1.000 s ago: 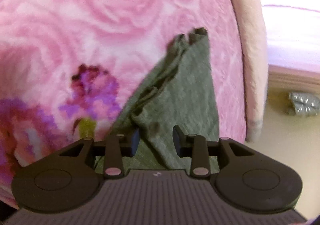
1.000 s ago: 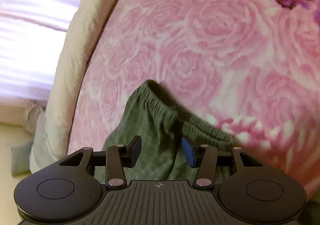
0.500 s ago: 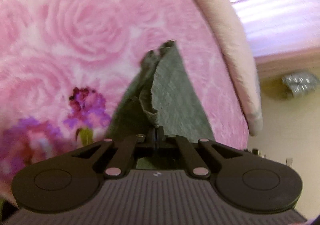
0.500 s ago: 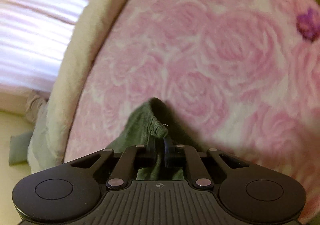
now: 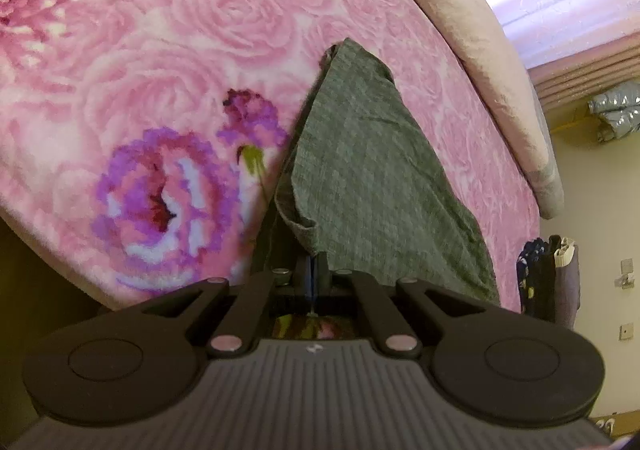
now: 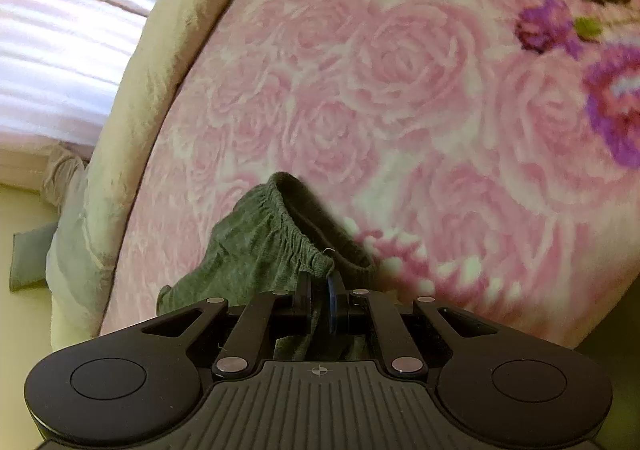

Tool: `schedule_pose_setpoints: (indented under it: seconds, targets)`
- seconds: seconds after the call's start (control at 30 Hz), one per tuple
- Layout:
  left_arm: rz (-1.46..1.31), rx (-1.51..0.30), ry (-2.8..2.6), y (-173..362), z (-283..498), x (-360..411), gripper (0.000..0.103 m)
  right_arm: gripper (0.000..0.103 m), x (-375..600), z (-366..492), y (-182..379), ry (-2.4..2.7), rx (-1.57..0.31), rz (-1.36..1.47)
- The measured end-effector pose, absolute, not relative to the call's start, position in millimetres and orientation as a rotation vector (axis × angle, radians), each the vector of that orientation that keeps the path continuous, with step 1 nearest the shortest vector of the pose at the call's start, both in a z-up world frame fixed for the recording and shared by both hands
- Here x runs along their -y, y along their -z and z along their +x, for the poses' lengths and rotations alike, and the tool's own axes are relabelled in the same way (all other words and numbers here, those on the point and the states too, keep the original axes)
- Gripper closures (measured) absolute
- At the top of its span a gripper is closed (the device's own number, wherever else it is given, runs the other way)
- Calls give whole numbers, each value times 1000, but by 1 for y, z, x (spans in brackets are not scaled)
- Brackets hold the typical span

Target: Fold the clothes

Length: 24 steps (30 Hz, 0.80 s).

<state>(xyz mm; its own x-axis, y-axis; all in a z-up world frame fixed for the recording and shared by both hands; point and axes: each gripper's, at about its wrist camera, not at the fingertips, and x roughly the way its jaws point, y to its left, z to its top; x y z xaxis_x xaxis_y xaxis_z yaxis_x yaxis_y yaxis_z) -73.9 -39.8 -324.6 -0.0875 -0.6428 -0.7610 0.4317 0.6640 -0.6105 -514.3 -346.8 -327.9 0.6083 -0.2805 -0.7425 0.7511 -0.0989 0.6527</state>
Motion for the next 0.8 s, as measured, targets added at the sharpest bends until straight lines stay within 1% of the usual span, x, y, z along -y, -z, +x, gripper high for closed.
schedule_pose_setpoints:
  seconds: [0.3, 0.43, 0.53, 0.57, 0.63, 0.77, 0.8]
  targets:
    - [-75, -1390, 888, 345, -82, 44, 103, 97, 342, -512, 349, 940, -490, 1412]
    - [59, -1425, 881, 356, -84, 57, 101, 96, 342, -513, 355, 910, -526, 1425]
    - [127, -1413, 901, 345, -84, 64, 100, 95, 342, -519, 353, 928, -483, 1455]
    - [151, -1407, 903, 340, -83, 64, 100, 90, 341, -521, 352, 936, -464, 1464]
    - [181, -1404, 899, 332, -80, 63, 98, 35, 341, -526, 350, 953, -428, 1483]
    - [185, -1389, 887, 319, -70, 58, 98, 35, 341, -531, 352, 950, -374, 1532]
    - [180, -1382, 889, 316, -68, 60, 98, 42, 342, -531, 355, 935, -362, 1542]
